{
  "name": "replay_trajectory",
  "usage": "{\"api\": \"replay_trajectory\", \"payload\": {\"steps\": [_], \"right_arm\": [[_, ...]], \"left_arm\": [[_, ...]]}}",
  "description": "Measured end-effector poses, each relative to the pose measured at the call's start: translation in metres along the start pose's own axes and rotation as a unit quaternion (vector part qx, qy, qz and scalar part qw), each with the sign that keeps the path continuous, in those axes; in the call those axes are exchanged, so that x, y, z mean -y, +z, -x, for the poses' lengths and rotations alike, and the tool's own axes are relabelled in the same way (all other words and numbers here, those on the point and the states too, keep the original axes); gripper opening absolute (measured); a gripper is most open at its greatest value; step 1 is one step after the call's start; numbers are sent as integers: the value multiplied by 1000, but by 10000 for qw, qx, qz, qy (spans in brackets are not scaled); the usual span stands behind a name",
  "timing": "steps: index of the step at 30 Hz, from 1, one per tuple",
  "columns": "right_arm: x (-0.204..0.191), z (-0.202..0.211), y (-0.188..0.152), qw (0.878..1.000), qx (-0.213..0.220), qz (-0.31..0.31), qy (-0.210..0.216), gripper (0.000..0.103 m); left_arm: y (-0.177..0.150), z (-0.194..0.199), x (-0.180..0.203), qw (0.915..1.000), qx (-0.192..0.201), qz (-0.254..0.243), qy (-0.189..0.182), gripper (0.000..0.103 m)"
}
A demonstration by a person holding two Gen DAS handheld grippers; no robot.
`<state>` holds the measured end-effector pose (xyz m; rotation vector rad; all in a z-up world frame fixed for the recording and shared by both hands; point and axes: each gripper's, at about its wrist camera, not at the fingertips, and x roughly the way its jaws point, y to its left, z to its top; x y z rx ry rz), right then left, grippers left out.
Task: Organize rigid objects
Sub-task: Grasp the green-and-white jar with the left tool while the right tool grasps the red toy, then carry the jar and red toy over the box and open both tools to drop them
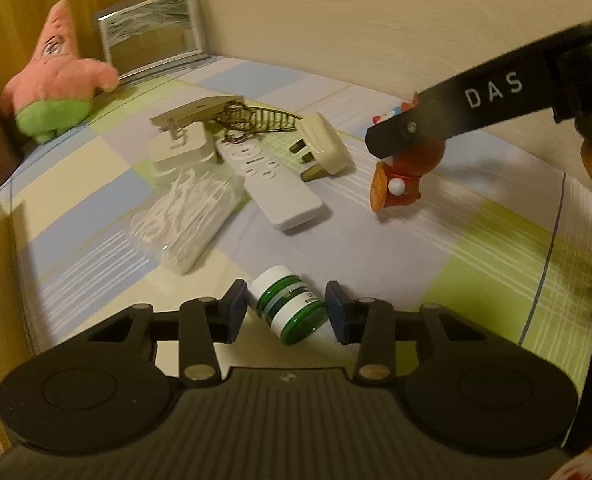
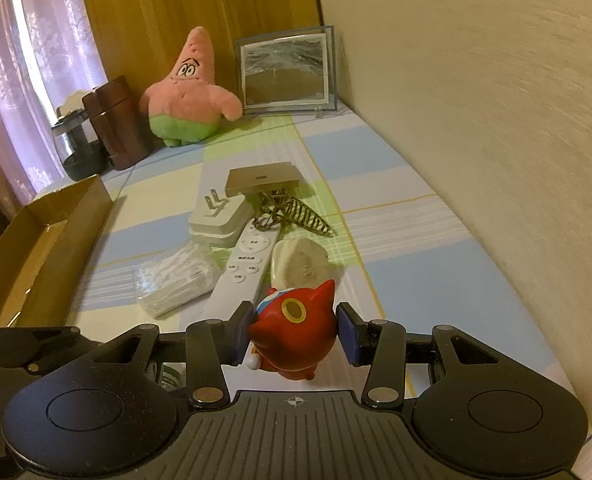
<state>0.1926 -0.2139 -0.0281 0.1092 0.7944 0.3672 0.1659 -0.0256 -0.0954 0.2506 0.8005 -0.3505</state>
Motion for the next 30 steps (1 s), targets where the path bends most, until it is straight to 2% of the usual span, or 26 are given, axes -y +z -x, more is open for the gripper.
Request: {"api": "replay_trajectory", "payload": {"steps": [15, 30], "right_arm": [[-36, 29, 1, 9995, 120, 184, 225, 42], [-93, 65, -6, 9967, 192, 554, 559, 42]], "left_arm": [[-12, 63, -22, 9930, 48, 1097, 428, 37], [-28, 135, -48, 9830, 264, 1608, 843, 37]]}}
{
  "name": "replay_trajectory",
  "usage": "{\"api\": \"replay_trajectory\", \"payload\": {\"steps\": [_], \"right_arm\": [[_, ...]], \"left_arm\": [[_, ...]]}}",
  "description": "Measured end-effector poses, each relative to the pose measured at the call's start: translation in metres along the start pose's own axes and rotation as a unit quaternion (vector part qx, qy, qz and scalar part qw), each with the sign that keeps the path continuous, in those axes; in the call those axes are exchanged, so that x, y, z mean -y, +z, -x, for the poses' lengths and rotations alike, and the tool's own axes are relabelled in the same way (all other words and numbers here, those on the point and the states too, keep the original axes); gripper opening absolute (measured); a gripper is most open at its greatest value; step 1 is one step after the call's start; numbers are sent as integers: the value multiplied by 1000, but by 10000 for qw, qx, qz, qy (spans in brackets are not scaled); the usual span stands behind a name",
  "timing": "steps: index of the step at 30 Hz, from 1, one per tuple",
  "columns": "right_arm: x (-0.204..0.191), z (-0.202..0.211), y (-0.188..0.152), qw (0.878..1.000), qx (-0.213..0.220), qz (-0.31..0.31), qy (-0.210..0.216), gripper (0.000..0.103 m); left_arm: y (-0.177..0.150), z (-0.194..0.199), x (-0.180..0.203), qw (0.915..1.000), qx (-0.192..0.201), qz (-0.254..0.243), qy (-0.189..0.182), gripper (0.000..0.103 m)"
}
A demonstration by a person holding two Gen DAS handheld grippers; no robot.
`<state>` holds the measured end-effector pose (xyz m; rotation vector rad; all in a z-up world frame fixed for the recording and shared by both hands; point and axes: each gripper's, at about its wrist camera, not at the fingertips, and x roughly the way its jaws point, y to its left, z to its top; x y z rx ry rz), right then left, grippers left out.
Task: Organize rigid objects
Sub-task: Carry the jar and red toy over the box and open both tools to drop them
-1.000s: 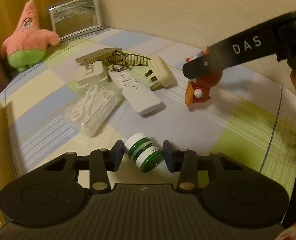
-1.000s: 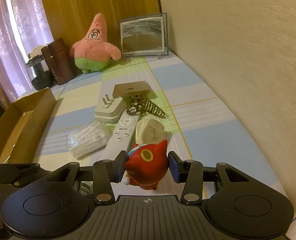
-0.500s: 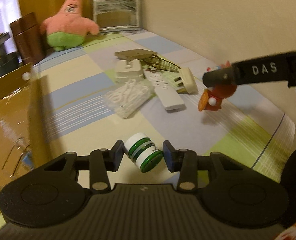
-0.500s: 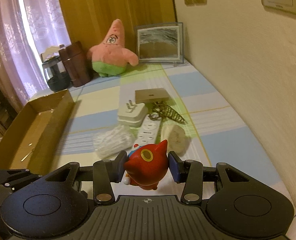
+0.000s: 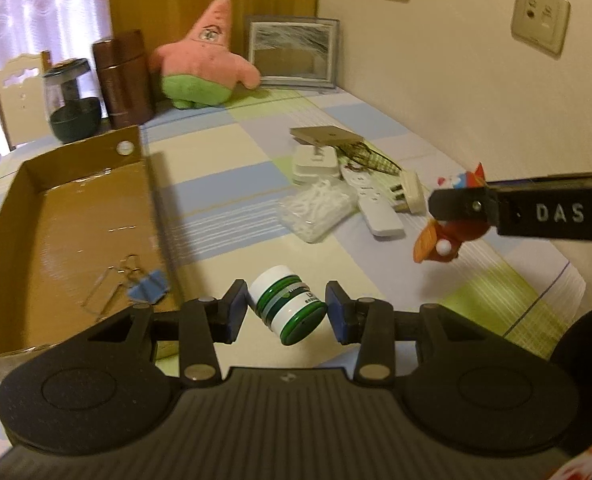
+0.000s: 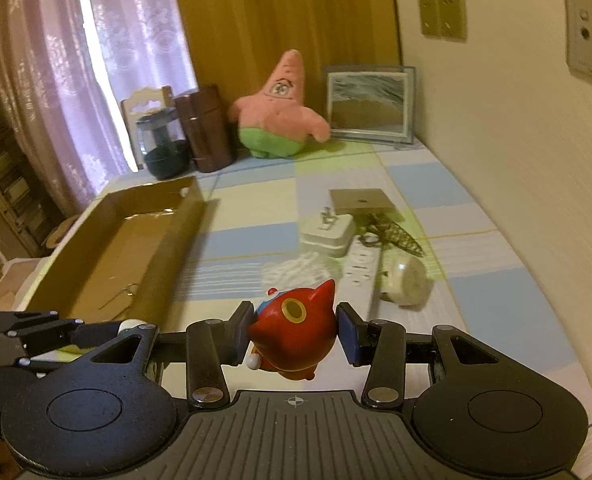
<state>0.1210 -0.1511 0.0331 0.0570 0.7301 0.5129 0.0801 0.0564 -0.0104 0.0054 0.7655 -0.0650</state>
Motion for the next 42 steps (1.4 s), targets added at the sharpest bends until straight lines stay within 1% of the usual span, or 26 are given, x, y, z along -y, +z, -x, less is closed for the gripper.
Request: {"api": "replay_trajectory", "payload": {"steps": [9, 23, 33, 42], "right_arm": [[-39, 7, 3, 9993, 35, 250, 264, 42], [-98, -6, 7, 9958, -40, 483, 776, 42], [-126, -28, 10, 9924, -208, 620, 1041, 42], [-148, -61, 28, 9891, -375, 601, 1294, 42]], "left_arm": [[-4, 36, -30, 9993, 136, 265, 216, 37], [-14, 75, -82, 9964, 178, 522, 643, 37], [-15, 82, -121, 9947, 134, 556, 851, 37], [-8, 74, -165, 9928, 58, 548, 1064, 37]]}}
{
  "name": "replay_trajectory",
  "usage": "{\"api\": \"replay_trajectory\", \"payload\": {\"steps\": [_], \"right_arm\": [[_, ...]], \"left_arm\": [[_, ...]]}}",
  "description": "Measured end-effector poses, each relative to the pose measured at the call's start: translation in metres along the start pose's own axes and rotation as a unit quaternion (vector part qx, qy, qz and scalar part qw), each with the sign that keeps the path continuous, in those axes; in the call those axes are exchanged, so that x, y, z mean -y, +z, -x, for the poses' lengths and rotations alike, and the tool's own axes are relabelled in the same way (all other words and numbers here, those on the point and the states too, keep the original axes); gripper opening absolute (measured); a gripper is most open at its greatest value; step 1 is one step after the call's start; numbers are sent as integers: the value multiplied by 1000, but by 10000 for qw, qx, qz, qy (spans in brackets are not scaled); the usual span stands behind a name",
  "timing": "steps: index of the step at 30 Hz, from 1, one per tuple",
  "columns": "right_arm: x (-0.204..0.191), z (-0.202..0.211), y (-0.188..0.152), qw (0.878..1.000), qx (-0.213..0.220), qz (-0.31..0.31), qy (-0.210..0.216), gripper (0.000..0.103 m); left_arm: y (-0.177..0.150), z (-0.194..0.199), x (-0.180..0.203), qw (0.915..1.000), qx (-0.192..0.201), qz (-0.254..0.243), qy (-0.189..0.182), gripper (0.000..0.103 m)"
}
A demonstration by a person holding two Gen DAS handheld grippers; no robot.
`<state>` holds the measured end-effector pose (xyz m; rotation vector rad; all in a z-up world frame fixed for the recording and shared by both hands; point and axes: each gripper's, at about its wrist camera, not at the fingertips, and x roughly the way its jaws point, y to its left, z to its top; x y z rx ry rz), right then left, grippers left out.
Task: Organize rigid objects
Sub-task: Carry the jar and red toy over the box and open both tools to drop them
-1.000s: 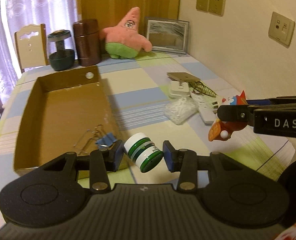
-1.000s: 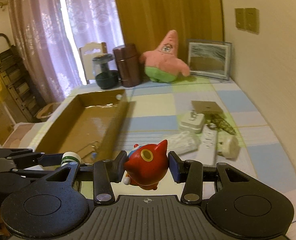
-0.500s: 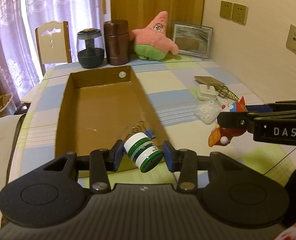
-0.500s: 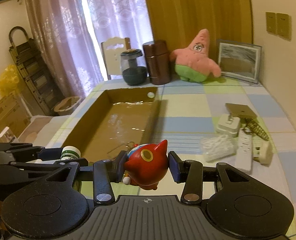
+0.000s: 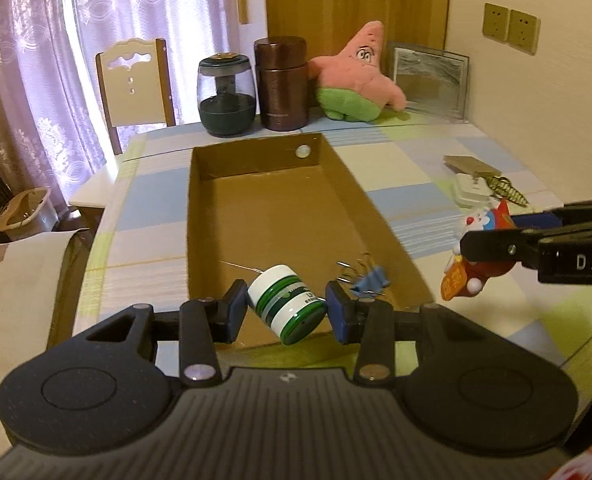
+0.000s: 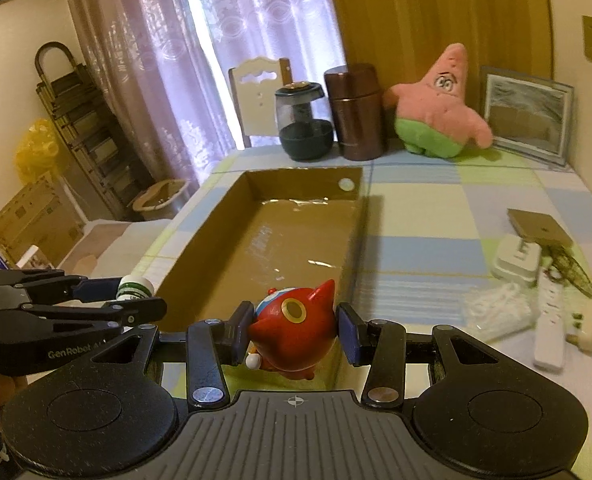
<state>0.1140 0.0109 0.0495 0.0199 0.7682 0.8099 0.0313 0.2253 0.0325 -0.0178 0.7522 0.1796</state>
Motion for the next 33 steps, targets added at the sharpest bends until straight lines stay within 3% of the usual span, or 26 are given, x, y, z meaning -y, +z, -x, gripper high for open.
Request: {"api": "replay_trajectory", "payload": {"steps": [16, 30, 31, 33], "right_arm": [[-15, -64, 18, 9992, -297, -53, 259, 42], [-20, -104, 10, 9977, -584, -207, 267, 42], [-20, -104, 10, 9977, -594, -217, 259, 42], [-19, -105, 9, 9975, -608, -252, 248, 42]], "left_arm": [[3, -52, -24, 9996, -229, -141, -21, 37], [-6, -73, -35, 9991, -355, -217, -125, 38], [-7, -73, -35, 9991, -345, -239, -117, 38], [-8, -71, -35, 9992, -288, -278, -25, 52]]}}
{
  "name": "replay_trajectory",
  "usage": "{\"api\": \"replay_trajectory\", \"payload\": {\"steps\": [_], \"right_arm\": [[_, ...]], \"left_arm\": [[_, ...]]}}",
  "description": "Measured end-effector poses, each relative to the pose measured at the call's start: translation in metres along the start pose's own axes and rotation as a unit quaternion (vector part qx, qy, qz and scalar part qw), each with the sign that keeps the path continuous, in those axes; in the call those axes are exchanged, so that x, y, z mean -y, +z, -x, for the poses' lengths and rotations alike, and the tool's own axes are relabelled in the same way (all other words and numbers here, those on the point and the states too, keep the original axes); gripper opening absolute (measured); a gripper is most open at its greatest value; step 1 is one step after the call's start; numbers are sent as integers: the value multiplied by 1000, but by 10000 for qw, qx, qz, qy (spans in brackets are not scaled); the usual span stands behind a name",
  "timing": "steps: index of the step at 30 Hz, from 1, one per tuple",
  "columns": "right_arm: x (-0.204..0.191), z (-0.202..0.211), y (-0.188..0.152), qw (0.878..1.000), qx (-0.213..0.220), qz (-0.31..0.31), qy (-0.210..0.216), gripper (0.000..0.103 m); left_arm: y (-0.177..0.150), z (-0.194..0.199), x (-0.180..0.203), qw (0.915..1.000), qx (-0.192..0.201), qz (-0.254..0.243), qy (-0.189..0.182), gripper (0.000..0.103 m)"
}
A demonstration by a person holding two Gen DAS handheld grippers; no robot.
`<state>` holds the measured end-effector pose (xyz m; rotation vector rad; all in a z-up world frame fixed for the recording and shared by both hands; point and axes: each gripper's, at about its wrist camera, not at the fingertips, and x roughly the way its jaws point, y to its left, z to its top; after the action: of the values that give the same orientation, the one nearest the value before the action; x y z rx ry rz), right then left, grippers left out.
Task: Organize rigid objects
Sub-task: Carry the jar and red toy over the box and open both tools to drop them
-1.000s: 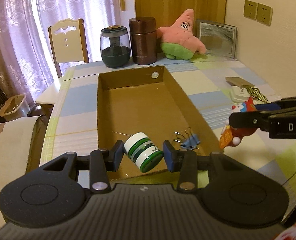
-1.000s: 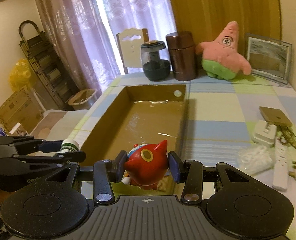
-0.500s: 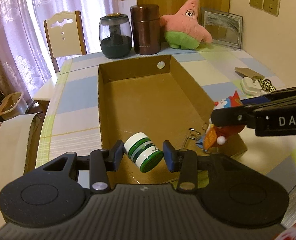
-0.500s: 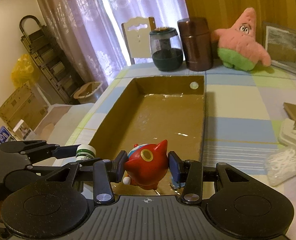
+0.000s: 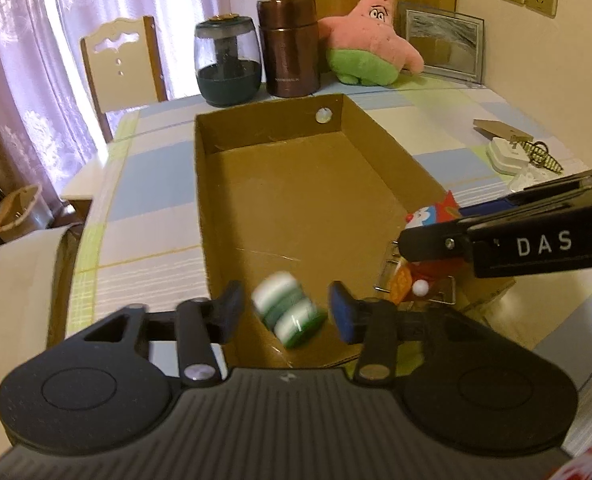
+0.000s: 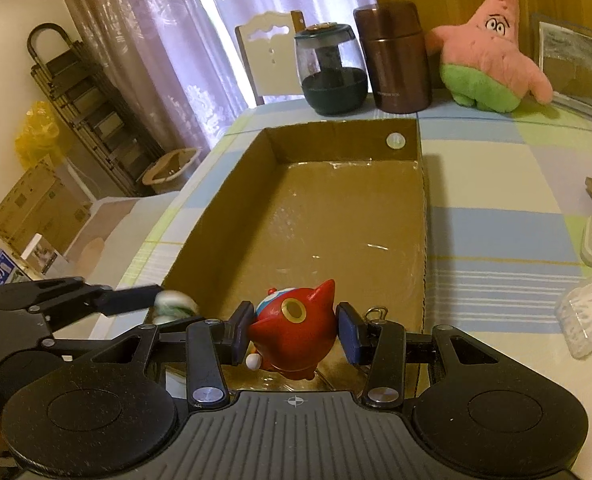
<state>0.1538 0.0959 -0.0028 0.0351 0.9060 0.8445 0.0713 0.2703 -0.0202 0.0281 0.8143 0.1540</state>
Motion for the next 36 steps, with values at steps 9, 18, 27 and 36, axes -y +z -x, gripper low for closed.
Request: {"api": "replay_trajectory", "payload": {"steps": [9, 18, 27, 36], "right_arm": [[1, -3, -1, 9999, -45, -92, 10, 42], [-2, -9, -3, 9998, -112, -128, 44, 42], [-2, -18, -3, 9993, -209, -264, 141, 42], [3, -2, 2, 9986, 92, -463, 248, 61]], "left_arm": [[-3, 7, -6, 10000, 68, 3, -14, 52], [-4, 10, -8, 10000, 95, 8, -3, 52], [-5, 11, -9, 9999, 112, 23, -15, 52], [-7, 12, -9, 9999, 109, 55, -8, 52]]}}
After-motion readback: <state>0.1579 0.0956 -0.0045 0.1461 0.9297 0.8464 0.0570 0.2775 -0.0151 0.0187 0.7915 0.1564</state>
